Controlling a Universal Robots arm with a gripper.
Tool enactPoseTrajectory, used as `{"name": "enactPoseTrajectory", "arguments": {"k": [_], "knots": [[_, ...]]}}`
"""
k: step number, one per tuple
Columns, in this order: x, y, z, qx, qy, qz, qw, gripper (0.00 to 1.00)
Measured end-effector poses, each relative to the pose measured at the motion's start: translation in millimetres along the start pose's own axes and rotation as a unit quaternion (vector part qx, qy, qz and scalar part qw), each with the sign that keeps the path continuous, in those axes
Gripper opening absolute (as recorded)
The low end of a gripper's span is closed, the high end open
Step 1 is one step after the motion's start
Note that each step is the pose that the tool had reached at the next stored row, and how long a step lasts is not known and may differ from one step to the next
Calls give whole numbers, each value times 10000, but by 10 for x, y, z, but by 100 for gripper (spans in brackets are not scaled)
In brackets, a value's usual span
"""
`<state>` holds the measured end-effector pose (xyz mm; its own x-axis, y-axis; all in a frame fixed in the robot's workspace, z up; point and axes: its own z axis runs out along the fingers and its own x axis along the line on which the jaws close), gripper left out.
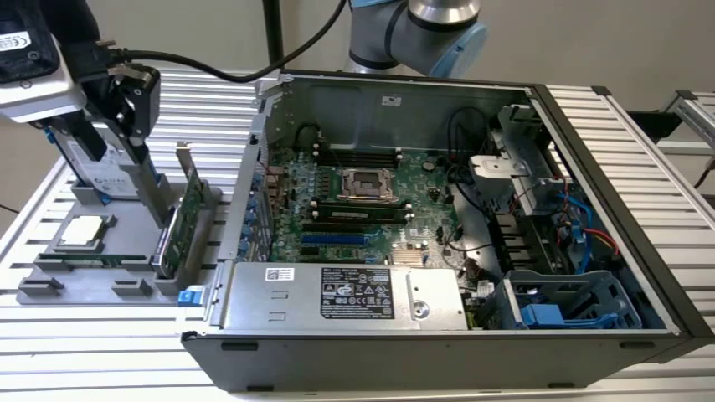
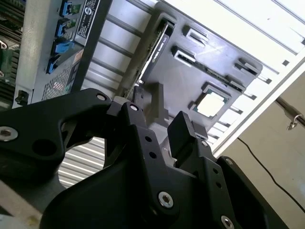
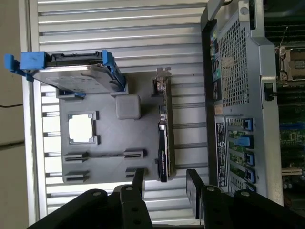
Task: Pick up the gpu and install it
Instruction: 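Pick up the gpu and move the gpu toward the slot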
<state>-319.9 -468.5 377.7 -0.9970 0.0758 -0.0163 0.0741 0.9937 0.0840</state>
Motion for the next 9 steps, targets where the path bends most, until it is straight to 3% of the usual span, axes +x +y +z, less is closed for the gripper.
{"name": "enactPoseTrajectory", "arguments": {"k": [9], "knots": [[0,-2,21,-1,-1,0,10000,100]]}}
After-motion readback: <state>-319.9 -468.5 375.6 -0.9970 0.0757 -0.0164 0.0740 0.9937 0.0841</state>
